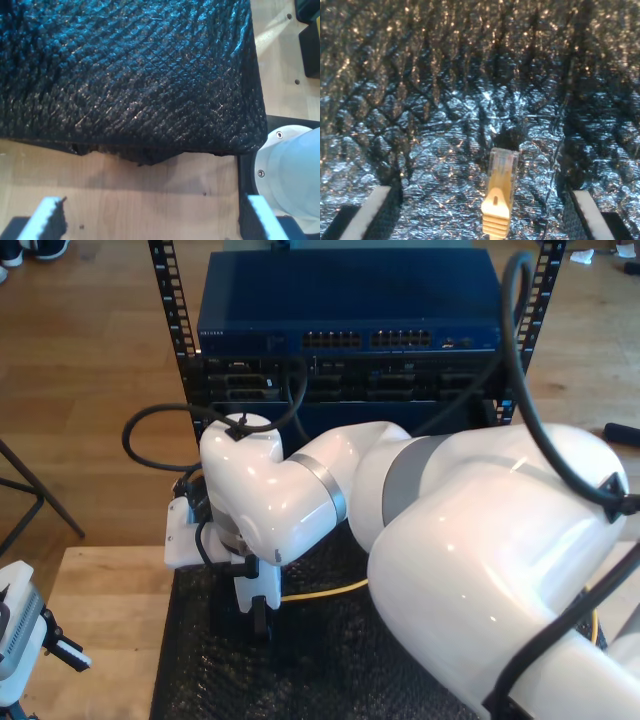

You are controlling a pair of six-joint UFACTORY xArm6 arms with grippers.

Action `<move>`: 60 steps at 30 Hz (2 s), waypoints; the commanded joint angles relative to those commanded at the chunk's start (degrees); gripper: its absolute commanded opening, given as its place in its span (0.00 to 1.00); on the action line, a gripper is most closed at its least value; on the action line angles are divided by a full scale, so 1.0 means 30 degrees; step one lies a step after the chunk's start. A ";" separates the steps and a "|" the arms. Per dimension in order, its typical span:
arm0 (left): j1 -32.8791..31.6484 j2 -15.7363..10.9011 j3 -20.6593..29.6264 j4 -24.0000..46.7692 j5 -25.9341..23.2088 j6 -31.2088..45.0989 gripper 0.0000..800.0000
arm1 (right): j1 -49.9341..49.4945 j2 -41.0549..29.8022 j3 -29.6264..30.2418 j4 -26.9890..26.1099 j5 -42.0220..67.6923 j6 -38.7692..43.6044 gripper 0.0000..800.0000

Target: Grab the cable and plug it in

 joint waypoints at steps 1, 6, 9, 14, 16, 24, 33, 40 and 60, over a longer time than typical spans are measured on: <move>0.0000 -0.0029 0.0000 0.0000 0.0000 0.0000 1.00 | -0.0029 0.0029 0.0000 -0.0147 -0.0029 0.0029 0.88; 0.0000 -0.0029 -0.0029 0.0000 0.0000 0.0000 1.00 | -0.0059 0.0029 0.0000 -0.1231 -0.0029 0.0908 0.75; 0.0000 -0.0029 -0.0029 0.0000 0.0000 0.0029 1.00 | -0.0088 -0.0029 0.0000 -0.1875 0.0000 0.1377 0.70; 0.0000 -0.0029 -0.0029 0.0000 0.0000 0.0029 1.00 | -0.0117 -0.0147 0.0029 -0.1934 0.0029 0.1495 0.61; 0.0000 -0.0029 -0.0029 0.0000 0.0000 0.0029 1.00 | -0.0088 -0.0176 0.0029 -0.1905 0.0029 0.1495 0.58; 0.0000 0.0000 -0.0029 0.0000 0.0000 0.0029 1.00 | -0.0029 -0.0410 0.0059 -0.1905 0.0029 0.1553 0.50; 0.0000 0.0000 -0.0059 0.0029 0.0000 0.0029 1.00 | -0.0029 -0.0498 0.0029 -0.1905 0.0059 0.1553 0.41; 0.0000 0.0000 -0.0059 0.0000 0.0000 0.0029 1.00 | -0.0029 -0.0557 0.0029 -0.1934 0.0029 0.1553 0.19; -0.2286 0.0029 -0.0234 -0.2872 0.0850 -0.0322 1.00 | -0.1612 -0.5158 0.1055 -0.1700 0.2637 -0.0264 0.01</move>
